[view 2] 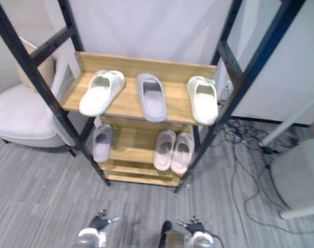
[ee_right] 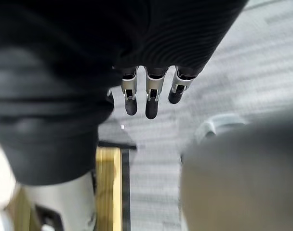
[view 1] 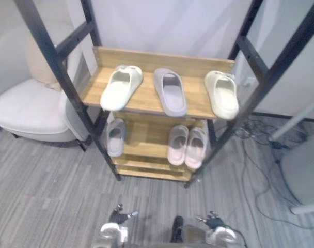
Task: Organize the slippers on the shoe rack
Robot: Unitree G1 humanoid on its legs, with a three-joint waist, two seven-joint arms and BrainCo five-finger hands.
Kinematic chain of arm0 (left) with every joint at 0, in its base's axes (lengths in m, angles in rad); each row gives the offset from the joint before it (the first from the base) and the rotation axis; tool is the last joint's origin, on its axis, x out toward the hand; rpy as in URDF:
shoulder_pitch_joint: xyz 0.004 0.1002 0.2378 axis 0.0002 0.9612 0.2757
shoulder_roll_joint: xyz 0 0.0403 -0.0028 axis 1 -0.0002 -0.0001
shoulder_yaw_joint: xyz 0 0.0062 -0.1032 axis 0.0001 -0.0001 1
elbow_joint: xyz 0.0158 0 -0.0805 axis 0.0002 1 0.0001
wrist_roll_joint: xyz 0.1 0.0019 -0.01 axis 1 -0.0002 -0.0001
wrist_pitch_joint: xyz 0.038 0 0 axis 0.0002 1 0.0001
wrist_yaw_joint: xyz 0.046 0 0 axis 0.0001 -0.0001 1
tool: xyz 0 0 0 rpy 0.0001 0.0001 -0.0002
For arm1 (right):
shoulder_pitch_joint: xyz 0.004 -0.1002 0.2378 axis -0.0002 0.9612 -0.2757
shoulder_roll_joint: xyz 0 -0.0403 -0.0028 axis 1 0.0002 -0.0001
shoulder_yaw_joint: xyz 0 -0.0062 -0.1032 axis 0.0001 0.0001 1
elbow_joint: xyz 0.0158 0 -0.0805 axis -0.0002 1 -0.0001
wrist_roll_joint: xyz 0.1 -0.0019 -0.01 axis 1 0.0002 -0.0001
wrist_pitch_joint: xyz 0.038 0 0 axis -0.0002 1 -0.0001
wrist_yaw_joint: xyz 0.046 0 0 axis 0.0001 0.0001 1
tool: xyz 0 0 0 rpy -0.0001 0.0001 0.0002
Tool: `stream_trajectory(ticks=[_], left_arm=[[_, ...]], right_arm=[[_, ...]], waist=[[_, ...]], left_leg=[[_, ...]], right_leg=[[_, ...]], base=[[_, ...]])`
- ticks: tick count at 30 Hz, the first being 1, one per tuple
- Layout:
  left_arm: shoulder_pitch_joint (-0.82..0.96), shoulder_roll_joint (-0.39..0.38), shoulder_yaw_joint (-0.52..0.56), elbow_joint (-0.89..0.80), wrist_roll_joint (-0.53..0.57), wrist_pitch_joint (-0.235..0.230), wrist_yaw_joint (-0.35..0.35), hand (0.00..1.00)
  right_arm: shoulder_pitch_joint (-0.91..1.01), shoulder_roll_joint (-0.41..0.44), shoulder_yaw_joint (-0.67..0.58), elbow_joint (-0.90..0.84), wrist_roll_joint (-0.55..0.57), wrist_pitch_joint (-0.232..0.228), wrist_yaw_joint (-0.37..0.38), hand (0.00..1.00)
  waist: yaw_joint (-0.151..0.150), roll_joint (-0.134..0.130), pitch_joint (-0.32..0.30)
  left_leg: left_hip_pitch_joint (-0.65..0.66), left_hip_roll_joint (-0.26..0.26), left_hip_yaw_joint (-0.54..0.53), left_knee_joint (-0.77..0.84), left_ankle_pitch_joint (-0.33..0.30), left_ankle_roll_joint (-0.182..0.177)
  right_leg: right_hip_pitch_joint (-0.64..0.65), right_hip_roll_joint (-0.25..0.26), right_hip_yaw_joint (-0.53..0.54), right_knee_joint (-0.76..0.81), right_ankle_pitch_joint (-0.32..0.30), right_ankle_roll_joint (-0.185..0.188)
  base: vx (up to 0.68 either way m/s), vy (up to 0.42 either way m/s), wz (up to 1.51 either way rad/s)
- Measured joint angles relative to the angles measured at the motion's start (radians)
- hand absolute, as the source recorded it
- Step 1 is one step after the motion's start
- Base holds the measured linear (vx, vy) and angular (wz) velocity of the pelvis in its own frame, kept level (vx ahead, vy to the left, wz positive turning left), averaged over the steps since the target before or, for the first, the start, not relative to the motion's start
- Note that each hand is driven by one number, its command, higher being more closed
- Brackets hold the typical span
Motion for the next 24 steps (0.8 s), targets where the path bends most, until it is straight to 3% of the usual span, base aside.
stream_trajectory(ticks=[2, 4, 5, 7, 8, 10, 11, 12, 15, 24], left_arm=[[-0.007, 0.000, 0.001, -0.002, 0.001, -0.001, -0.001, 0.00], [-0.010, -0.001, 0.004, -0.003, 0.001, -0.001, -0.002, 0.00], [-0.009, -0.002, 0.003, -0.003, 0.001, -0.001, -0.003, 0.00], [-0.011, 0.000, 0.000, -0.005, -0.001, -0.002, -0.003, 0.00], [-0.012, 0.003, -0.001, -0.005, -0.001, -0.001, -0.004, 0.00], [-0.012, 0.002, -0.006, -0.003, -0.001, -0.002, -0.005, 0.00], [-0.008, 0.003, -0.013, -0.002, -0.001, -0.002, -0.005, 0.00], [-0.014, 0.013, -0.025, -0.001, -0.001, -0.001, -0.004, 0.00], [-0.014, 0.033, -0.040, 0.005, 0.000, 0.000, -0.007, 0.00], [0.010, 0.050, -0.042, 0.039, 0.020, 0.001, -0.008, 0.00]], right_arm=[[0.002, 0.002, 0.006, 0.001, 0.000, -0.001, 0.000, 0.00], [0.006, 0.002, 0.014, 0.005, 0.000, -0.001, 0.001, 0.00], [0.008, 0.002, 0.013, 0.004, 0.001, -0.001, 0.000, 0.00], [0.014, 0.000, 0.012, 0.004, 0.003, -0.001, 0.000, 0.00], [0.014, 0.000, 0.012, 0.003, 0.003, -0.001, -0.001, 0.00], [0.017, -0.004, 0.013, 0.001, 0.003, -0.001, -0.001, 0.00], [0.019, -0.002, 0.014, -0.004, 0.004, -0.002, -0.002, 0.00], [0.019, 0.006, 0.018, -0.005, 0.002, -0.002, 0.001, 0.00], [0.023, 0.017, 0.016, 0.000, 0.002, -0.001, 0.001, 0.00], [0.036, 0.022, 0.013, 0.002, 0.000, -0.001, 0.003, 0.00]], waist=[[-0.002, 0.003, 0.009], [0.010, 0.005, 0.014], [0.009, 0.007, 0.015], [0.012, 0.008, 0.015], [0.012, 0.007, 0.016], [0.015, 0.014, 0.012], [0.014, 0.014, 0.004], [0.008, -0.002, 0.001], [0.009, -0.023, -0.003], [0.001, -0.021, -0.025]], left_leg=[[-0.111, 0.040, 0.017, 0.282, 0.005, -0.032], [-0.148, 0.089, 0.071, 0.382, -0.038, -0.039], [-0.173, 0.099, 0.095, 0.362, -0.070, -0.017], [-0.207, 0.092, 0.093, 0.276, -0.078, -0.015], [-0.219, 0.076, 0.064, 0.175, -0.069, -0.017], [-0.214, 0.046, 0.008, 0.071, 0.037, -0.029], [-0.189, 0.026, 0.015, 0.049, 0.037, -0.028], [-0.178, 0.010, 0.036, 0.044, 0.031, -0.019], [-0.153, -0.020, 0.050, 0.041, 0.029, -0.016], [-0.064, -0.040, 0.055, -0.049, 0.031, 0.001]], right_leg=[[0.073, 0.023, -0.010, -0.056, -0.010, -0.014], [0.126, 0.037, -0.003, -0.079, -0.034, -0.030], [0.147, 0.036, 0.012, -0.081, -0.048, -0.024], [0.160, 0.023, 0.033, -0.078, -0.054, -0.004], [0.167, 0.010, 0.057, -0.067, -0.061, 0.012], [0.167, -0.005, 0.100, -0.036, -0.083, 0.047], [0.169, -0.013, 0.121, -0.031, -0.088, 0.060], [0.170, -0.034, 0.128, -0.032, -0.092, 0.076], [0.202, -0.060, 0.139, -0.064, -0.085, 0.091], [0.262, -0.064, 0.152, -0.121, -0.081, 0.097]], base=[[0.23, -0.129, 0.20], [0.18, -0.049, -0.18], [0.21, 0.017, -0.30], [0.23, 0.097, -0.43], [0.17, 0.145, -0.55], [0.16, 0.175, -0.54], [0.25, 0.217, -0.33], [0.21, 0.167, -0.21], [0.19, 0.152, -0.15], [0.11, 0.026, -0.08]])
